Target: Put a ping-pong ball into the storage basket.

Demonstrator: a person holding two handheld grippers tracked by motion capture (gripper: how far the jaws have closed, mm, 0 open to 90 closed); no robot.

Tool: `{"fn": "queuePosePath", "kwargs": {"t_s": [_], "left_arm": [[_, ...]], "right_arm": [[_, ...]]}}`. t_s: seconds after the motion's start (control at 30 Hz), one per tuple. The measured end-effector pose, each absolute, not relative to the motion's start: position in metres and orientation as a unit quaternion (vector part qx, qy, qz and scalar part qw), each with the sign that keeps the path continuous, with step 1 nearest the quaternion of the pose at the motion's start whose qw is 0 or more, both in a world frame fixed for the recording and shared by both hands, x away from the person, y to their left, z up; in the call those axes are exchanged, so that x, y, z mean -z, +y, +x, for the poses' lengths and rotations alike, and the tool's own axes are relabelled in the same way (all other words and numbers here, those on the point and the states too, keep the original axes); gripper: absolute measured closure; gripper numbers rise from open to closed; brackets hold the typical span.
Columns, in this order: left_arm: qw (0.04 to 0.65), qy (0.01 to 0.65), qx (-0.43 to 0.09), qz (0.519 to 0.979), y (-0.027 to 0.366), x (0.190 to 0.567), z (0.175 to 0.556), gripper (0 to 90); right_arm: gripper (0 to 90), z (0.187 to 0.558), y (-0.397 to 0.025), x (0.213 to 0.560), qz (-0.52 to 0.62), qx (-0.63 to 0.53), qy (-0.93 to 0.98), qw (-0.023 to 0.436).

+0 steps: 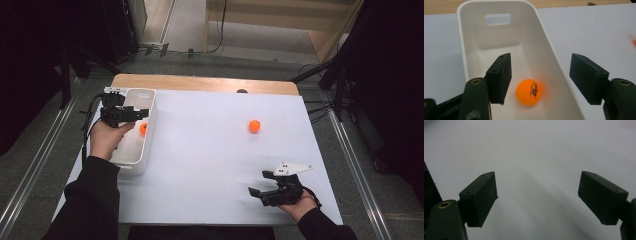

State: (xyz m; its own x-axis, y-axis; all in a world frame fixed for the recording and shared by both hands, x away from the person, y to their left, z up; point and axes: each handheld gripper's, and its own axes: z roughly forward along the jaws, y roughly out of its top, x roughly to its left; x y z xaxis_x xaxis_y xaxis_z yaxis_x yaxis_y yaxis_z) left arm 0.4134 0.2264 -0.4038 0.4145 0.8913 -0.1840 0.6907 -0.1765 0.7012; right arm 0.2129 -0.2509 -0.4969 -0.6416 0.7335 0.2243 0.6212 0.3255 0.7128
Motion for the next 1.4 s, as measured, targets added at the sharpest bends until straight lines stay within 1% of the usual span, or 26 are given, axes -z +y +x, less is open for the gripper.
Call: {"fn": "queuePosePath", "kwargs": {"t_s": [0.07,0.13,0.23,0.3,0.4,0.5,0.77,0.83,0.93,1.1,1.4], "left_arm": [[0.372,0.52,-0.136,0.757,0.226,0.401,0.412,35.0],[0.366,0.515,-0.135,0.764,0.226,0.398,0.411,32.4],[0.358,0.5,-0.153,0.773,0.222,0.392,0.409,32.4],[0.357,0.491,-0.153,0.78,0.22,0.389,0.407,32.2],[0.363,0.481,-0.14,0.786,0.216,0.384,0.404,31.0],[0.376,0.469,-0.114,0.791,0.213,0.379,0.402,30.9],[0.399,0.429,-0.097,0.804,0.201,0.368,0.392,30.9],[0.402,0.414,-0.091,0.811,0.197,0.365,0.39,27.1],[0.427,0.395,-0.056,0.812,0.193,0.362,0.387,26.9],[0.427,0.37,-0.078,0.821,0.183,0.36,0.38,26.6],[0.419,0.354,-0.074,0.832,0.173,0.364,0.377,26.7]], "right_arm": [[14.3,0.213,-0.251,0.497,0.417,-0.405,0.811,0.07],[14.3,0.213,-0.251,0.496,0.419,-0.405,0.81,0.07],[14.3,0.213,-0.251,0.496,0.418,-0.405,0.81,0.069],[14.3,0.213,-0.251,0.497,0.417,-0.404,0.811,0.071],[14.3,0.213,-0.251,0.497,0.415,-0.404,0.812,0.072],[14.3,0.213,-0.251,0.496,0.42,-0.405,0.809,0.071],[14.3,0.214,-0.252,0.496,0.42,-0.405,0.809,0.073],[14.3,0.214,-0.252,0.496,0.42,-0.405,0.809,0.073],[14.3,0.214,-0.252,0.496,0.422,-0.403,0.809,0.073],[14.3,0.214,-0.252,0.496,0.422,-0.401,0.81,0.075],[14.3,0.214,-0.251,0.497,0.424,-0.4,0.81,0.072]]}}
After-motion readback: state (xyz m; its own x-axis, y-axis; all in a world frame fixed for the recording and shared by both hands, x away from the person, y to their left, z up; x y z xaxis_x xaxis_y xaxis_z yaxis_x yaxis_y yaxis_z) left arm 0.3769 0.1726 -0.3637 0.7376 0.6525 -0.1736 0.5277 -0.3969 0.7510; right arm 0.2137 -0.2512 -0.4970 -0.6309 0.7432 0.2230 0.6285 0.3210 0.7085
